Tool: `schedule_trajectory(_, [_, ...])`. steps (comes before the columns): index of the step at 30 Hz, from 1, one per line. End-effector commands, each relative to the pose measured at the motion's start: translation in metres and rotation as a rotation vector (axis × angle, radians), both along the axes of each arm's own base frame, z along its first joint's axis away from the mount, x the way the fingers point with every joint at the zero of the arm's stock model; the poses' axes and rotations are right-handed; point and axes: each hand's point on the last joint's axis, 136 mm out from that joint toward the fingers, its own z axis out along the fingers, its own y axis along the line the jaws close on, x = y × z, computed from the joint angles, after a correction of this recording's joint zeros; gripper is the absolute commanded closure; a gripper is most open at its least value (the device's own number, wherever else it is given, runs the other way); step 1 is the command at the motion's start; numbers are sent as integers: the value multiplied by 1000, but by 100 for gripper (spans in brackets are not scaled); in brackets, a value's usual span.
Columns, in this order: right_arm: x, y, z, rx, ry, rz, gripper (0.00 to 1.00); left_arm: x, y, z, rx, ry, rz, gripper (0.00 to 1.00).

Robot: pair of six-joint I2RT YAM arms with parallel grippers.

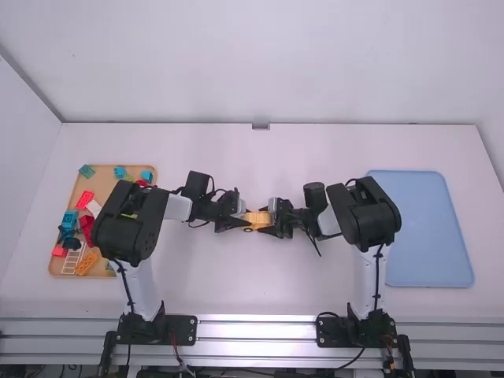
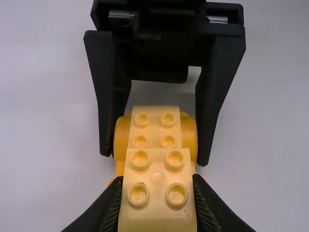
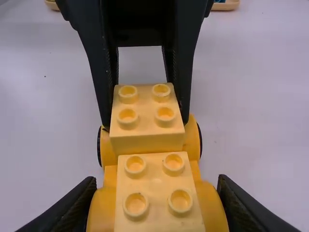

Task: Assemble lego blocks to make yellow taxi

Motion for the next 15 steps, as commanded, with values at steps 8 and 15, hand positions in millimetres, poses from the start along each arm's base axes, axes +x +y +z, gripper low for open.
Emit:
schedule_trajectory(8, [4, -4, -10, -36, 15, -34, 52, -3, 0, -7, 13, 24, 1, 68])
schedule_trajectory(15, [3, -4, -10, -36, 15, -33, 51, -3, 0, -7, 13, 22, 1, 62])
